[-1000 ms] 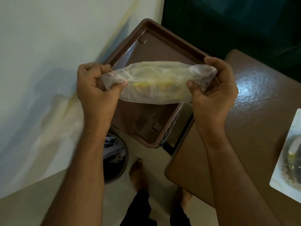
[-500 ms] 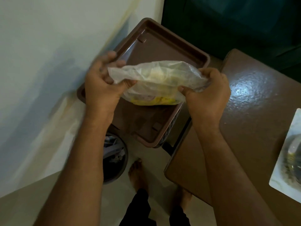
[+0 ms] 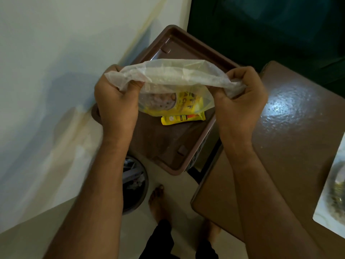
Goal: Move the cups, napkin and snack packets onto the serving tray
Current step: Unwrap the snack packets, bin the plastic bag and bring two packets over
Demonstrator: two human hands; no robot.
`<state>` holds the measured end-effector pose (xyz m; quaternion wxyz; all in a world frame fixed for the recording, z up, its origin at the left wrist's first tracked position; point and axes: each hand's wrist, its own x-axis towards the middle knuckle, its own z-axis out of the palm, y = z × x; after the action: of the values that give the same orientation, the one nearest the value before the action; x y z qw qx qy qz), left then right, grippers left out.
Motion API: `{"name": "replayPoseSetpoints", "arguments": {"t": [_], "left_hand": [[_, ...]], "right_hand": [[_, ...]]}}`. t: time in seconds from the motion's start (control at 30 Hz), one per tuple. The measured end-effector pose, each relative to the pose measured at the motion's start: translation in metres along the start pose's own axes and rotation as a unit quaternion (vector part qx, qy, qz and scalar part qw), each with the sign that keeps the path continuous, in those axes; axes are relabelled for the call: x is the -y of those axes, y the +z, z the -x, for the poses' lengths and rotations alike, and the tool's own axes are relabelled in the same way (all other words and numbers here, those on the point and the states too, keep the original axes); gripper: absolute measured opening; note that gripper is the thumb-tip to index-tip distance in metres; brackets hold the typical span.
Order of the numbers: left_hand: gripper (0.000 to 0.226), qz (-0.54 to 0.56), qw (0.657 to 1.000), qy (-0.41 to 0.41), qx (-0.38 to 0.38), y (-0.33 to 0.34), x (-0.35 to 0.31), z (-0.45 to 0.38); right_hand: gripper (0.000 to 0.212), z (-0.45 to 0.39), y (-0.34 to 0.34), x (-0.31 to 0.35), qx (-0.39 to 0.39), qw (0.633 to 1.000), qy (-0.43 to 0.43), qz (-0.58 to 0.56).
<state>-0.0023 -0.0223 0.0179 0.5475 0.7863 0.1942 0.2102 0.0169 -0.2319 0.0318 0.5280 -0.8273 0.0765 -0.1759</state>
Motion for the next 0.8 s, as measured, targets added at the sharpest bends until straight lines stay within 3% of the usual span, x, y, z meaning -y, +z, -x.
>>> {"name": "replayPoseSetpoints", "arguments": {"t": [0.13, 0.33, 0.47, 0.6, 0.73, 0.8], "left_hand": [[0.028, -0.019, 0.999, 0.037, -0.031, 0.002, -0.004, -0.013], [0.016, 0.035, 0.997, 0.047, -0.051, 0.005, -0.001, -0.034], [0.012, 0.098, 0.994, 0.043, -0.020, 0.011, -0.001, -0.043], [0.025, 0.120, 0.992, 0.044, -0.006, 0.017, -0.001, -0.050], [0.013, 0.132, 0.991, -0.011, -0.013, 0.028, 0.000, -0.054], [0.011, 0.122, 0.992, -0.012, -0.020, 0.029, 0.000, -0.058]], "right_hand": [[0.021, -0.007, 0.007, 0.005, -0.005, 0.999, -0.035, 0.008], [0.016, -0.019, 0.014, 0.002, -0.001, 0.994, -0.106, 0.042], [0.011, -0.026, 0.018, -0.002, -0.026, 0.994, -0.107, 0.020], [0.008, -0.032, 0.020, -0.005, -0.030, 0.995, -0.099, -0.018], [0.009, -0.037, 0.029, -0.006, -0.025, 0.999, -0.026, -0.026], [0.008, -0.037, 0.028, -0.005, -0.044, 0.998, -0.038, -0.021]]}}
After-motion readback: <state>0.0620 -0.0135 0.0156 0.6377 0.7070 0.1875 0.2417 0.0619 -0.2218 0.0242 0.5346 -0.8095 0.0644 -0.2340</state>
